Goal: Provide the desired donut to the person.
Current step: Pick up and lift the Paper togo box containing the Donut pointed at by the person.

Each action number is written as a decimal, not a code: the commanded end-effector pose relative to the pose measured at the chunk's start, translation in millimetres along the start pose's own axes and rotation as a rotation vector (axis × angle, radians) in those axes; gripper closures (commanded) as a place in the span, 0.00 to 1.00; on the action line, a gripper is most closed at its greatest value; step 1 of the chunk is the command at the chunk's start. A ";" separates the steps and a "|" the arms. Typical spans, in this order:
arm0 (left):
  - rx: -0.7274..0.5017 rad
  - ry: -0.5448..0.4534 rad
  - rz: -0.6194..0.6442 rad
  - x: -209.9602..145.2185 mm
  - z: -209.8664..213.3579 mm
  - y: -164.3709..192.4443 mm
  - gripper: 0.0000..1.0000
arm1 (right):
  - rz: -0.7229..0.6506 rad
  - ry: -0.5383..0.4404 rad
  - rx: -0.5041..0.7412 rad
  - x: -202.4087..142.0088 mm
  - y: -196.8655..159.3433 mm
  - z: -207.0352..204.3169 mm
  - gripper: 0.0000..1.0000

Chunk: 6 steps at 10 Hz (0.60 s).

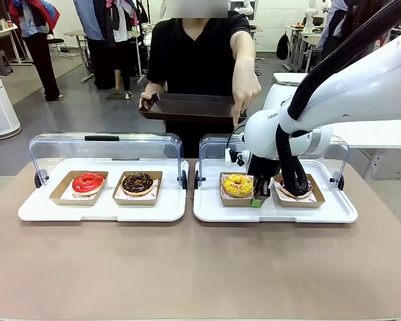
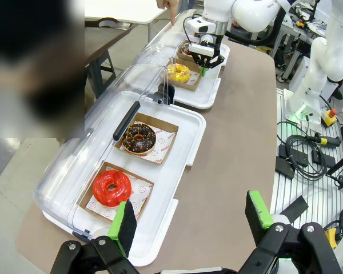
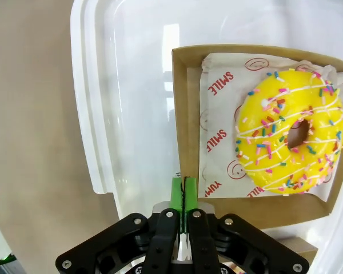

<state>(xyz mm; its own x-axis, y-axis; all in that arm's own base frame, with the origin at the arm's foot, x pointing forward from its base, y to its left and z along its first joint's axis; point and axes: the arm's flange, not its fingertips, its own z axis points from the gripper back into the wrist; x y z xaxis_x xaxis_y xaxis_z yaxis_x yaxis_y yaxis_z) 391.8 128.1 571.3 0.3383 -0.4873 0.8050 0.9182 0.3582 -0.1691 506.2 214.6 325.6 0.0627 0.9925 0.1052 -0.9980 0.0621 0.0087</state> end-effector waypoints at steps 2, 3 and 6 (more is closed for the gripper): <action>-0.002 -0.007 -0.003 0.2 1.0 -0.4 0.00 | 0.051 0.040 0.012 8.5 13.3 9.5 1.00; -0.002 -0.007 -0.003 0.2 1.0 -0.4 0.00 | 0.033 0.056 0.039 18.6 31.3 29.0 1.00; -0.002 -0.007 -0.003 0.2 1.0 -0.4 0.00 | -0.020 0.063 0.113 46.3 96.7 104.0 1.00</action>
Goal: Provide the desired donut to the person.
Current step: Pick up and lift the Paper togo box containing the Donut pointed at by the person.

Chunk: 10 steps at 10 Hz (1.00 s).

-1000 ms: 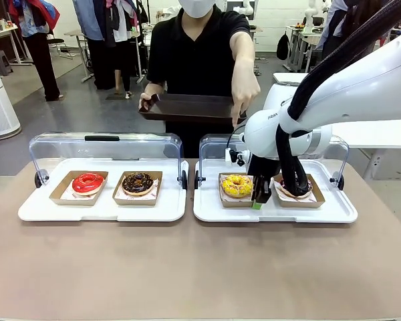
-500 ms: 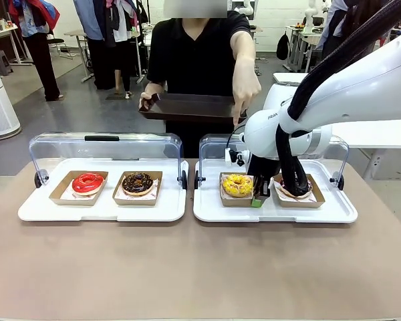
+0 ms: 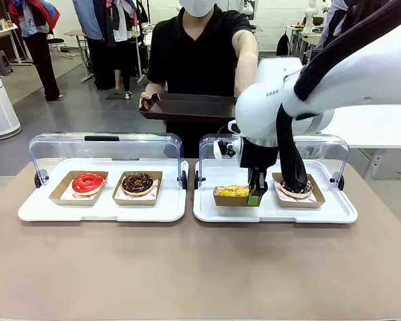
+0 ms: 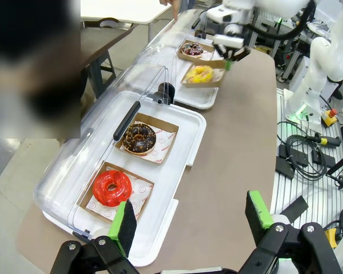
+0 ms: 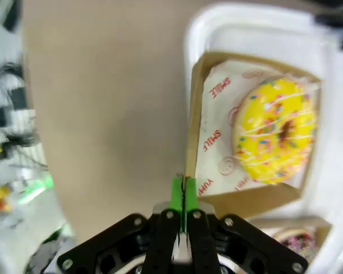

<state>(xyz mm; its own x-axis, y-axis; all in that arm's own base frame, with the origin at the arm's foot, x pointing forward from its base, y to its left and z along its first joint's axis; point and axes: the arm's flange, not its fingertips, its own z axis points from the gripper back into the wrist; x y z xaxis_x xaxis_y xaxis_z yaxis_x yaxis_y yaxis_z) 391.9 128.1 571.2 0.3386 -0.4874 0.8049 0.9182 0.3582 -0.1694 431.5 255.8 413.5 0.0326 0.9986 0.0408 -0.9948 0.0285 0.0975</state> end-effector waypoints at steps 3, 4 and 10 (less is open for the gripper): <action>-0.002 -0.007 -0.004 0.2 1.1 -0.6 0.00 | -0.036 0.052 -0.026 16.2 84.6 79.3 1.00; -0.002 -0.007 -0.004 0.2 1.1 -0.6 0.00 | -0.027 0.057 -0.071 22.3 101.6 99.8 1.00; -0.002 -0.007 -0.004 0.2 1.1 -0.6 0.00 | -0.037 0.008 -0.066 40.2 75.0 183.7 1.00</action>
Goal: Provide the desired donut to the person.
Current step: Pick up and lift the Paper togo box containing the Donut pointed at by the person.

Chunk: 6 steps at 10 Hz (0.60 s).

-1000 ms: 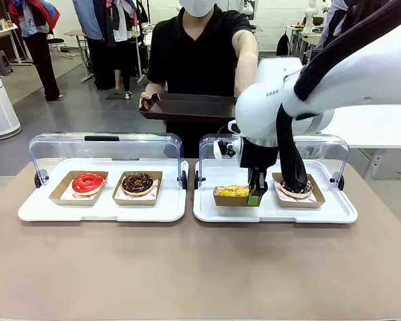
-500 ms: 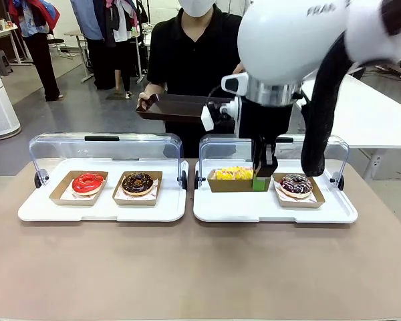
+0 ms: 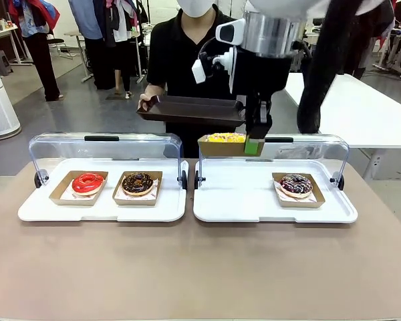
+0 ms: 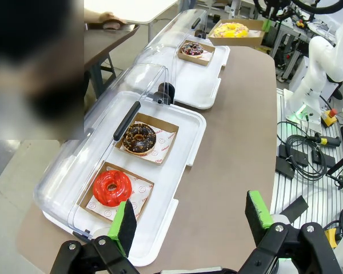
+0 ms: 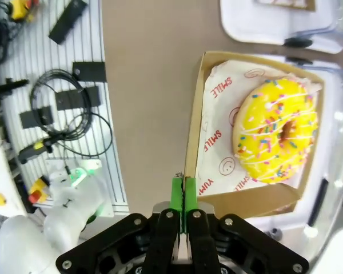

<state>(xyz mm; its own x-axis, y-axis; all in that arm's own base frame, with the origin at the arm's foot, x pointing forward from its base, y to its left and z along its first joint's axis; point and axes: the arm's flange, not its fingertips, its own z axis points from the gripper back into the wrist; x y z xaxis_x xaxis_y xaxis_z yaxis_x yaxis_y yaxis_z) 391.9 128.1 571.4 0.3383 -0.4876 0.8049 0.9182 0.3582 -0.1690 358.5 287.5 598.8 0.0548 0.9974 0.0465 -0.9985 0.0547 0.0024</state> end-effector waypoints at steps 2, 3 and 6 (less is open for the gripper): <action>-0.002 -0.007 -0.003 0.1 1.0 -0.5 0.00 | -0.002 -0.014 0.069 2.8 -43.0 12.2 1.00; -0.002 -0.007 -0.003 0.1 1.0 -0.5 0.00 | -0.007 -0.023 0.083 2.9 -52.9 11.1 1.00; -0.002 -0.007 -0.003 0.1 1.0 -0.5 0.00 | -0.024 -0.014 0.048 -0.4 -46.0 3.6 1.00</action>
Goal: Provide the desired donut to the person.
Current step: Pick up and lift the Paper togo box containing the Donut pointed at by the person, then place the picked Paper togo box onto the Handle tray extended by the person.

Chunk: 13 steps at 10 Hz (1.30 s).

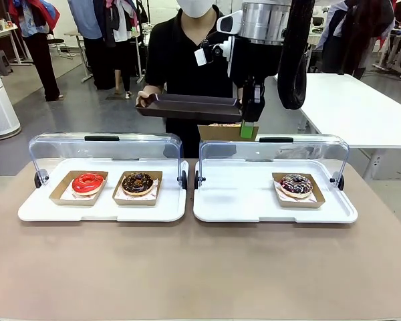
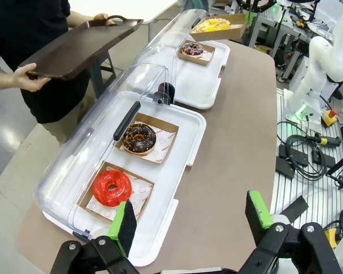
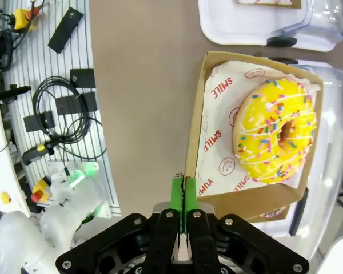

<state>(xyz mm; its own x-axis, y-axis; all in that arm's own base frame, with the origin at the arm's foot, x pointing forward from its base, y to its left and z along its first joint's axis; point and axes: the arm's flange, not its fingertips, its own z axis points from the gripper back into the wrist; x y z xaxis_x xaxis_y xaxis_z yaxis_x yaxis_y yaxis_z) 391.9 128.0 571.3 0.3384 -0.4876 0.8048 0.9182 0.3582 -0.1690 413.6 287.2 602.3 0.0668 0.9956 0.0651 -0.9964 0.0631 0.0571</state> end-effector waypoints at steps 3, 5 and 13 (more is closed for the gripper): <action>-0.002 -0.007 -0.003 0.1 1.1 -0.5 0.00 | -0.013 0.005 -0.006 -3.4 9.0 -0.4 1.00; -0.002 -0.007 -0.003 0.1 1.1 -0.5 0.00 | -0.013 0.005 -0.006 -3.4 9.0 -0.4 1.00; -0.002 -0.007 -0.003 0.1 1.1 -0.5 0.00 | -0.013 0.005 -0.006 -3.4 9.0 -0.4 1.00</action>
<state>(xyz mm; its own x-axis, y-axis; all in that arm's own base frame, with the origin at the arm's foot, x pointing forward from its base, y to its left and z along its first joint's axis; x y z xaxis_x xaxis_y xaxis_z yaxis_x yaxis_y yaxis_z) 391.9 128.0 571.4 0.3384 -0.4876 0.8048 0.9182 0.3582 -0.1690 409.9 287.8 605.2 0.0645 0.9958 0.0655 -0.9968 0.0612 0.0512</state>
